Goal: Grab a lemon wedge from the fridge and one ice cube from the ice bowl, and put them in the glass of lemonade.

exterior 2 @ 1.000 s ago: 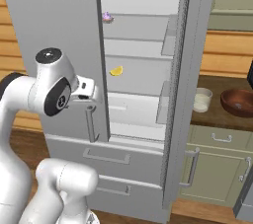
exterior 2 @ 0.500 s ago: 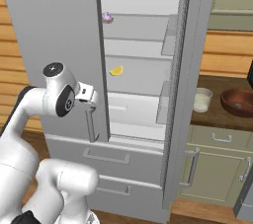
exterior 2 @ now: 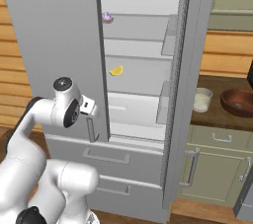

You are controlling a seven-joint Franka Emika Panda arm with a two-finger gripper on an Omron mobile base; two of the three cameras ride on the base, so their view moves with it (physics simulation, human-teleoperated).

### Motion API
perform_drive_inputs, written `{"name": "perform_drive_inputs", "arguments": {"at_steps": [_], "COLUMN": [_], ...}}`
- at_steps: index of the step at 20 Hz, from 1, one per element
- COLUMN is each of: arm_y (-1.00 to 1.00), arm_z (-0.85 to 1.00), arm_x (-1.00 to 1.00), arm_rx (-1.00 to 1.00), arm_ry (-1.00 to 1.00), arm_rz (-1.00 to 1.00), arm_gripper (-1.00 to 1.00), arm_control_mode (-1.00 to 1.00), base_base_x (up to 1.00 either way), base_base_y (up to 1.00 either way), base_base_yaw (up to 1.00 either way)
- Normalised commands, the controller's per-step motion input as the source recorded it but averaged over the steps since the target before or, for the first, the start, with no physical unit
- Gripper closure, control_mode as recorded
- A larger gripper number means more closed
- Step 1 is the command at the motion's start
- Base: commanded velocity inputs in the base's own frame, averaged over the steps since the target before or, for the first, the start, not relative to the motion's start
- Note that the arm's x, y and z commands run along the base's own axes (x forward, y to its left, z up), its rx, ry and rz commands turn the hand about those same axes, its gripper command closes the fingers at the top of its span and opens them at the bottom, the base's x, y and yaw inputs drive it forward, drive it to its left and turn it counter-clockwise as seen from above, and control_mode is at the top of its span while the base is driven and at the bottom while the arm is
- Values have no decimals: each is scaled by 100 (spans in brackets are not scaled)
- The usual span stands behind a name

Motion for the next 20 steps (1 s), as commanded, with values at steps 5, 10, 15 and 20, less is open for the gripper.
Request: {"name": "perform_drive_inputs", "arguments": {"at_steps": [5,10,15,20], "arm_y": [1,-4,18,10], "arm_z": [-23,-9,-28,-6], "arm_x": [25,8,7,50], "arm_rx": [0,-3,-13,-7], "arm_ry": [-1,-6,0,0], "arm_rz": [0,0,-4,-1], "arm_gripper": [-100,-100,-100,-100], "arm_control_mode": [-100,-100,-100,-100], "base_base_x": [0,0,0,0], "base_base_y": [0,0,0,0], "base_base_yaw": [0,0,0,0]}}
